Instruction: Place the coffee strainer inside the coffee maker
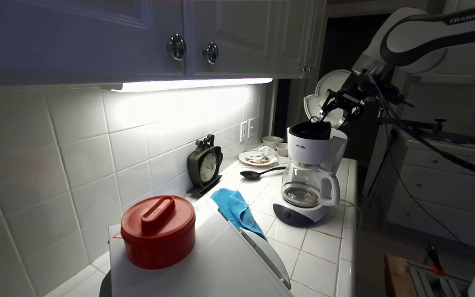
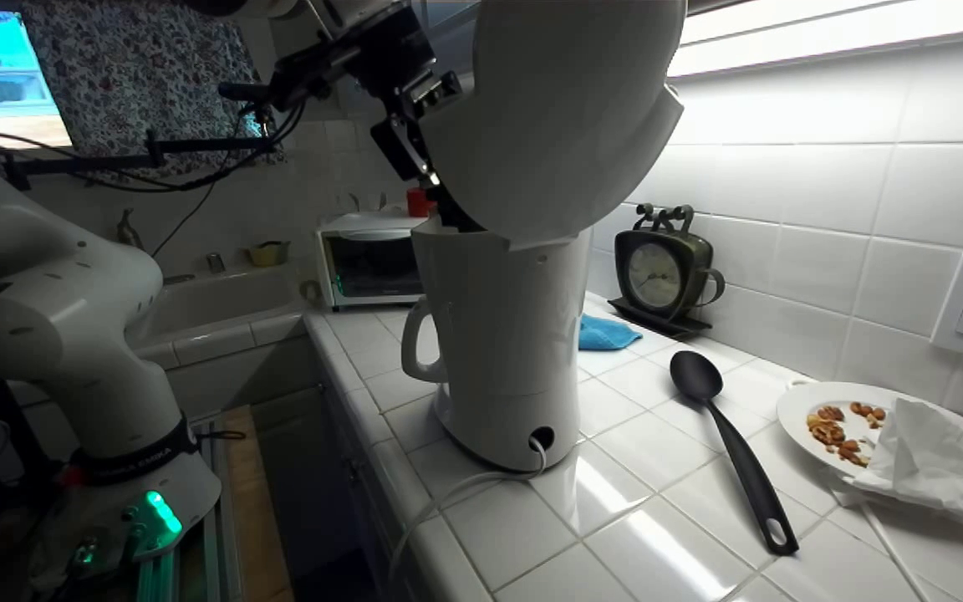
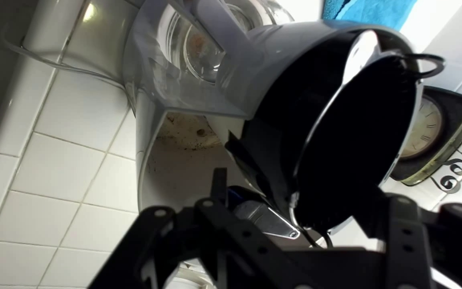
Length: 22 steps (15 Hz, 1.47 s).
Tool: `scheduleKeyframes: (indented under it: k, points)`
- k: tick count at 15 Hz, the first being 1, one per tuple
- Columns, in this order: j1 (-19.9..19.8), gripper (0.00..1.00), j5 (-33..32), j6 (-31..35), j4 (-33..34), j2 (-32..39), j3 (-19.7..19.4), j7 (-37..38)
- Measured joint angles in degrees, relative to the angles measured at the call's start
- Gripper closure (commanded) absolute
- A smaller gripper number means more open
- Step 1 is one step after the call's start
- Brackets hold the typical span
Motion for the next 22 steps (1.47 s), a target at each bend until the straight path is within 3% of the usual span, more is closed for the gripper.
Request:
scheduleKeyframes:
  k: [6, 8, 12, 13, 14, 22]
  points:
    - [0.4, 0.97, 0.9, 0.0, 0.0, 1.3, -0.1, -0.1]
    - [0.4, 1.00, 1.1, 0.0, 0.0, 1.7, -0.3, -0.2]
    - [0.4, 0.96, 1.3, 0.0, -0.1, 1.7, -0.4, -0.2]
    - [0.4, 0.75, 1.4, 0.0, -0.1, 1.7, -0.4, -0.3]
    - [0.4, 0.66, 1.5, 0.0, -0.1, 1.7, -0.4, -0.4]
    - [1.3, 0.11, 2.0, -1.5, 0.0, -1.1, 0.8, -1.2]
